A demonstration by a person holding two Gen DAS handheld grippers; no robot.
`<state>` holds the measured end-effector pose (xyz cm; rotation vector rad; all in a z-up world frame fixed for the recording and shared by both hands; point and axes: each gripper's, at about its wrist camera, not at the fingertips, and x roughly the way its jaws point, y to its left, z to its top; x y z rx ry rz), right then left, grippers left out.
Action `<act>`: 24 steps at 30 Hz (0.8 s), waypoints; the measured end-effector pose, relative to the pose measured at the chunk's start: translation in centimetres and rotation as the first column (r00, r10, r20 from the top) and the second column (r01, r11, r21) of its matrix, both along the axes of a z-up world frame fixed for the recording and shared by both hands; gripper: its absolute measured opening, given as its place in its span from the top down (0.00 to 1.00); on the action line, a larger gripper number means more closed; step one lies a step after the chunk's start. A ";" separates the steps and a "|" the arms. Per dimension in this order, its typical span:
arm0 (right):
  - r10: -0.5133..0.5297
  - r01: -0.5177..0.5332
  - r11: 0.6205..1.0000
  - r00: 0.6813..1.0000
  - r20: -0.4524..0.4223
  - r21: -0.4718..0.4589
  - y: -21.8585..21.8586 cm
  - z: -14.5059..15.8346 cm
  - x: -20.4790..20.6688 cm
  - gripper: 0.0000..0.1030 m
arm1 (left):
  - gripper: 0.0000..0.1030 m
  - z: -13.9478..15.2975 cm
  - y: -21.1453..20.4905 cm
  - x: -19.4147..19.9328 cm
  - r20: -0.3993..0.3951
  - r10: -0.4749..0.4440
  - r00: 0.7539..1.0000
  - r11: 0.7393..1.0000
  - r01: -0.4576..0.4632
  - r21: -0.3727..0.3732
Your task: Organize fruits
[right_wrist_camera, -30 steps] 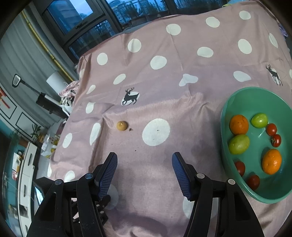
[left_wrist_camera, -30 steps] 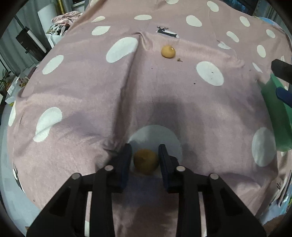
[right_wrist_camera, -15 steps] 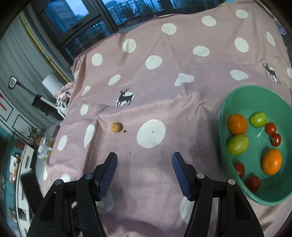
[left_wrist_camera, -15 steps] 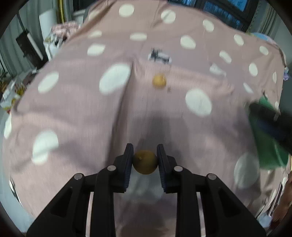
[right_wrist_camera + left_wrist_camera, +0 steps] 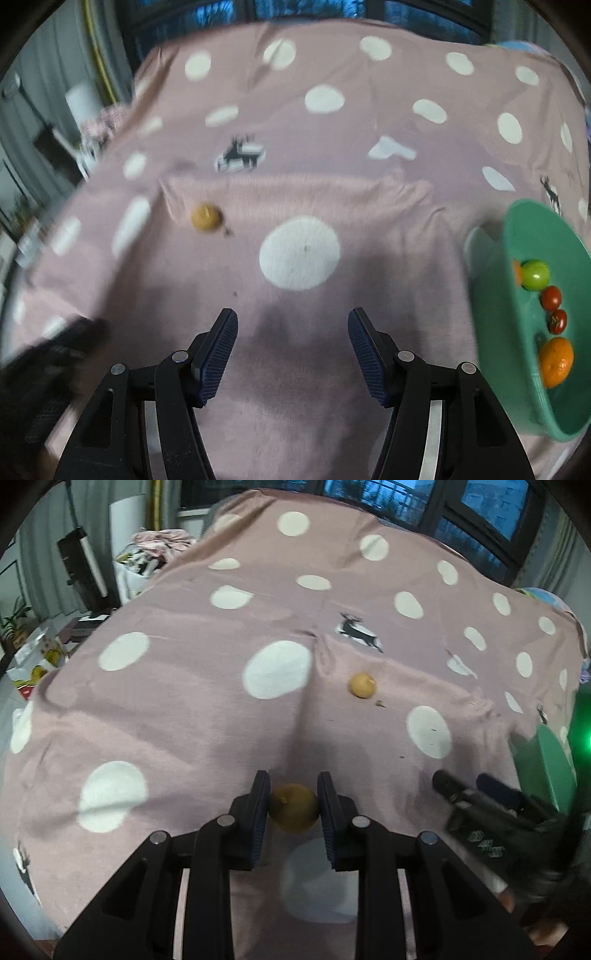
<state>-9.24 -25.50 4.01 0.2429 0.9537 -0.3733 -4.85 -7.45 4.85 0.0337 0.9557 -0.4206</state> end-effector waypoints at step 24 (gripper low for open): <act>-0.006 0.005 1.000 0.993 -0.118 -0.011 0.5 -3.1 1.2 0.01 | 0.75 -0.4 1.3 0.1 -0.008 0.031 0.999 0.999 -0.031 0.027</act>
